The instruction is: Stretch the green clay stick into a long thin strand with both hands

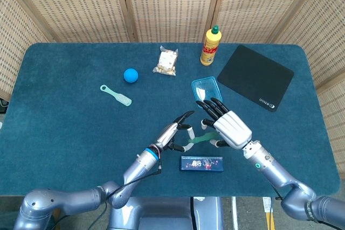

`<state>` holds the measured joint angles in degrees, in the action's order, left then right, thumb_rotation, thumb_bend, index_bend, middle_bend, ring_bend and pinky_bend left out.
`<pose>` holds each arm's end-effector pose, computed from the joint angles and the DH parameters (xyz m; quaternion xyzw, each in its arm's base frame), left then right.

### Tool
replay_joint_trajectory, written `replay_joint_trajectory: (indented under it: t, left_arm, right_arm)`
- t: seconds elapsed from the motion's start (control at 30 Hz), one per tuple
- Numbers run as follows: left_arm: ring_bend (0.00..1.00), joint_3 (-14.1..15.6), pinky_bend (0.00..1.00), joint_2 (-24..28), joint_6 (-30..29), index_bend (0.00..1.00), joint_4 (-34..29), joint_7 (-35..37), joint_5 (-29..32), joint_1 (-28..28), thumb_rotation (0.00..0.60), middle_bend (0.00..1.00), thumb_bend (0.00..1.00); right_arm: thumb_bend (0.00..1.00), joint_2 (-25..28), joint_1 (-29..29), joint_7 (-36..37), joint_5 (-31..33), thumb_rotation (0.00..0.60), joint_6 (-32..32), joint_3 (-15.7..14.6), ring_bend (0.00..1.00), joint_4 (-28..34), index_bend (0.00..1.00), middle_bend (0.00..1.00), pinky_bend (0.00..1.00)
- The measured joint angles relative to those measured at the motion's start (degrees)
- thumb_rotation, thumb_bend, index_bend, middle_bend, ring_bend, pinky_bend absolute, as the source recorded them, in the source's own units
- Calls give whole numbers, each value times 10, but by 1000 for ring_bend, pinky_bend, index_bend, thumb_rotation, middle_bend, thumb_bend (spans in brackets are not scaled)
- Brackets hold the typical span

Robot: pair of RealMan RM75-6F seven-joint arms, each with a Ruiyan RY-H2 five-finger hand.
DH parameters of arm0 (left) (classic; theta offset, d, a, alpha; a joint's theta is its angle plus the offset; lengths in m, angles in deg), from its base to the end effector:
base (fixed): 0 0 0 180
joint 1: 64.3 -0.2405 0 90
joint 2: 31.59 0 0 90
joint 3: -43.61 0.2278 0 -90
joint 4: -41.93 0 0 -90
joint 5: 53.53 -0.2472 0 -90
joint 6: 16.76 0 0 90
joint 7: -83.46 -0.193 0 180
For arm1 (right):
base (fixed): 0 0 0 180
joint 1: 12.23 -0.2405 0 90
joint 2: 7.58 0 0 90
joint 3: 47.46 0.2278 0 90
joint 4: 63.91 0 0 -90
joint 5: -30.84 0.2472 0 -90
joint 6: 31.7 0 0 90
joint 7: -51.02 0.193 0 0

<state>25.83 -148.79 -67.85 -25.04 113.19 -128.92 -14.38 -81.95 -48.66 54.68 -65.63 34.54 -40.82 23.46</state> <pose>0.0265 0.3372 -0.1806 -0.5594 -0.6281 -0.5345 0.0825 -0.1125 -0.3465 0.0087 0.7672 -0.2588 0.4815 0.3357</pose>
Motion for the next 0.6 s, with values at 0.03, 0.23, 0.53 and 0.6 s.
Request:
replay_joint_trajectory:
  t: [0.03,0.23,0.53,0.6]
  left_arm:
    - [0,0,0,1,0,778,-1,1,0,0,600,0,483]
    - [0,1,0,0,2,779,-1,2,2,0,600,0,483]
    - [0,3,0,-3,0,781,-1,5,0,0,600,0,483]
    - [0,4,0,-3,0,781,-2,5,0,0,600,0,483]
  right_arm:
    - [296,-1,0,0,0,600,1,-1,0,-1,514,69,0]
    - [317,-6,-3,2,1,600,6,-3,0,-6,527,75,0]
    - [339,-10,-6,-4,4,600,6,-7,0,-15,529,78,0]
    - [348,-11,-7,-5,3,600,7,-9,0,-18,529,78,0]
